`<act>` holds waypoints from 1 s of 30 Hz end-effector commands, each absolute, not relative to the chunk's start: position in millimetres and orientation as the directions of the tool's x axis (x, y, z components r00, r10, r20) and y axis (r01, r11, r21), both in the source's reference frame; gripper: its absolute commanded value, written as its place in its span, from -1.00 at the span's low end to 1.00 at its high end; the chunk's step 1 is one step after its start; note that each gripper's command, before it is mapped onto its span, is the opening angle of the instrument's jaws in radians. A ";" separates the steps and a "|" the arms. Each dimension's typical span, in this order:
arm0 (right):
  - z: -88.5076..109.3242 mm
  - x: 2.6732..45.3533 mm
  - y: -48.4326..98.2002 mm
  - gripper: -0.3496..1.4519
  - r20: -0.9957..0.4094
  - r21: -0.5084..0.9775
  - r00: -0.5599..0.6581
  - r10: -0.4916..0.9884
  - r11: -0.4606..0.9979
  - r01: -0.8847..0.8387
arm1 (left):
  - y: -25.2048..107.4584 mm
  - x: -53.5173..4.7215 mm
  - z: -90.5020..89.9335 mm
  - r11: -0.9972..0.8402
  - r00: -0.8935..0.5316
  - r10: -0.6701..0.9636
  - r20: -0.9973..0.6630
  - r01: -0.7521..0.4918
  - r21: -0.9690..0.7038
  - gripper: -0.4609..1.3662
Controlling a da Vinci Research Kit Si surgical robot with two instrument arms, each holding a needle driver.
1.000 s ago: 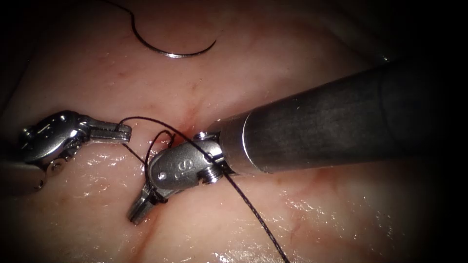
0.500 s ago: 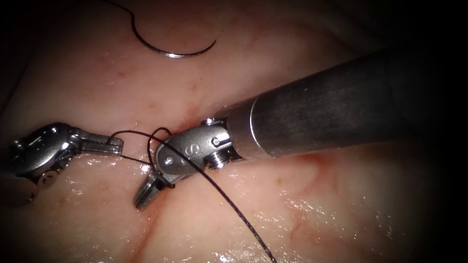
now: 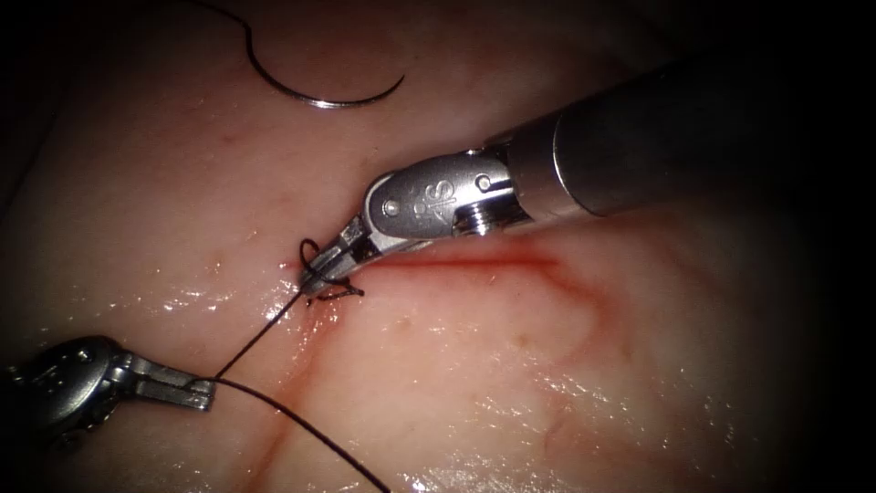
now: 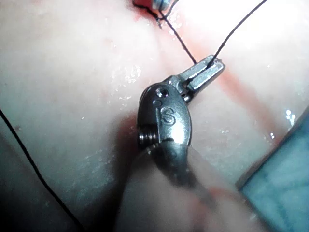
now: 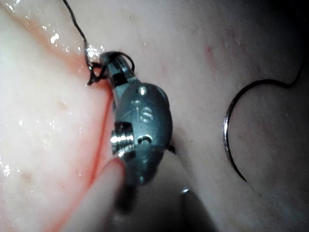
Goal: Wound Closure
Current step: Pull up the suture with the right gripper and down with the left to tie the knot
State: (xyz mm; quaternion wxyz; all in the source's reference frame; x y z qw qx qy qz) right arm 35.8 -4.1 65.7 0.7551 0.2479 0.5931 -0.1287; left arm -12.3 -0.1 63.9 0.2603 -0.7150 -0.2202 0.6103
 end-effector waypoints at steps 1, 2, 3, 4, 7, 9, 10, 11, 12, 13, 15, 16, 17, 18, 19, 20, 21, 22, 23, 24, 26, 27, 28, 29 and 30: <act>66.0 35.7 -4.0 -1.00 -0.957 0.225 0.269 0.104 0.852 0.473 | -0.5 -12.4 63.7 -0.769 0.157 0.632 -0.759 0.001 -0.640 -0.88; 66.1 35.6 -3.8 -1.00 -0.956 0.228 0.273 0.107 0.855 0.466 | -1.0 -12.4 63.4 -0.769 0.157 0.631 -0.760 0.002 -0.639 -0.88; 66.4 35.5 -3.5 -1.00 -0.954 0.232 0.277 0.110 0.858 0.458 | -1.7 -12.5 62.8 -0.771 0.156 0.630 -0.761 0.003 -0.637 -0.88; 66.6 35.4 -3.2 -1.00 -0.951 0.241 0.286 0.116 0.859 0.451 | -2.1 -12.5 62.5 -0.772 0.156 0.629 -0.761 0.007 -0.636 -0.88; 67.0 35.3 -2.7 -1.00 -0.949 0.242 0.295 0.115 0.864 0.441 | -3.1 -12.5 61.7 -0.770 0.155 0.632 -0.759 0.011 -0.638 -0.88; 67.3 35.2 -2.2 -1.00 -0.947 0.237 0.301 0.108 0.870 0.433 | -4.3 -12.5 60.9 -0.772 0.154 0.629 -0.762 0.016 -0.635 -0.88; 67.4 35.2 -2.1 -1.00 -0.947 0.237 0.303 0.108 0.870 0.431 | -4.5 -12.6 60.7 -0.769 0.154 0.633 -0.758 0.017 -0.639 -0.88; 67.6 35.2 -1.8 -1.00 -0.946 0.235 0.307 0.105 0.874 0.426 | -5.0 -12.6 60.4 -0.771 0.154 0.632 -0.760 0.020 -0.637 -0.88; 67.8 35.1 -1.6 -1.00 -0.945 0.233 0.310 0.102 0.876 0.422 | -5.6 -12.7 60.1 -0.772 0.153 0.630 -0.761 0.023 -0.635 -0.88; 67.9 35.1 -1.4 -1.00 -0.944 0.234 0.313 0.103 0.877 0.419 | -6.0 -12.7 59.8 -0.773 0.153 0.629 -0.762 0.024 -0.634 -0.88; 68.1 35.1 -1.2 -1.00 -0.945 0.230 0.313 0.098 0.879 0.418 | -6.8 -12.6 59.3 -0.771 0.152 0.632 -0.760 0.027 -0.636 -0.88; 68.1 35.1 -1.0 -1.00 -0.944 0.231 0.314 0.099 0.879 0.417 | -7.2 -12.6 59.0 -0.772 0.151 0.631 -0.761 0.028 -0.635 -0.88; 68.3 35.1 -0.9 -1.00 -0.944 0.231 0.316 0.099 0.880 0.415 | -7.8 -12.6 58.6 -0.770 0.151 0.634 -0.759 0.030 -0.637 -0.88; 68.3 35.1 -0.8 -1.00 -0.943 0.232 0.317 0.100 0.880 0.414 | -8.1 -12.6 58.5 -0.771 0.150 0.633 -0.760 0.033 -0.636 -0.88; 68.4 35.1 -0.7 -1.00 -0.944 0.227 0.316 0.095 0.881 0.414 | -8.5 -12.7 58.3 -0.768 0.150 0.636 -0.757 0.034 -0.639 -0.88; 68.6 35.0 -0.4 -1.00 -0.941 0.230 0.324 0.096 0.885 0.406 | -9.3 -12.9 58.0 -0.767 0.149 0.638 -0.756 0.038 -0.640 -0.88; 68.8 35.0 -0.1 -1.00 -0.940 0.222 0.329 0.087 0.890 0.399 | -10.1 -13.2 57.8 -0.767 0.148 0.638 -0.755 0.044 -0.640 -0.88; 68.9 35.0 0.0 -1.00 -0.939 0.223 0.333 0.087 0.891 0.395 | -10.2 -13.2 57.7 -0.768 0.148 0.638 -0.756 0.045 -0.639 -0.88; 69.0 35.0 0.2 -1.00 -0.937 0.225 0.337 0.089 0.893 0.390 | -10.7 -13.4 57.6 -0.766 0.147 0.640 -0.754 0.049 -0.641 -0.88; 69.2 35.0 0.5 -1.00 -0.932 0.229 0.352 0.091 0.899 0.374 | -11.3 -13.7 57.5 -0.765 0.146 0.642 -0.753 0.051 -0.642 -0.88; 69.5 35.0 0.9 -1.00 -0.927 0.230 0.364 0.092 0.905 0.358 | -12.2 -14.0 57.4 -0.761 0.145 0.647 -0.749 0.057 -0.646 -0.88; 69.6 34.9 1.0 -1.00 -0.926 0.227 0.367 0.090 0.908 0.351 | -12.6 -14.2 57.3 -0.759 0.144 0.649 -0.747 0.061 -0.648 -0.88; 69.7 34.9 1.1 -1.00 -0.925 0.228 0.369 0.092 0.910 0.345 | -12.9 -14.3 57.2 -0.761 0.144 0.648 -0.748 0.063 -0.646 -0.88; 69.7 34.9 1.1 -1.00 -0.925 0.225 0.370 0.090 0.913 0.340 | -13.3 -14.4 57.1 -0.762 0.143 0.646 -0.749 0.067 -0.644 -0.88; 69.8 34.9 1.2 -1.00 -0.925 0.221 0.371 0.085 0.915 0.339 | -13.4 -14.5 57.0 -0.762 0.143 0.646 -0.750 0.068 -0.644 -0.88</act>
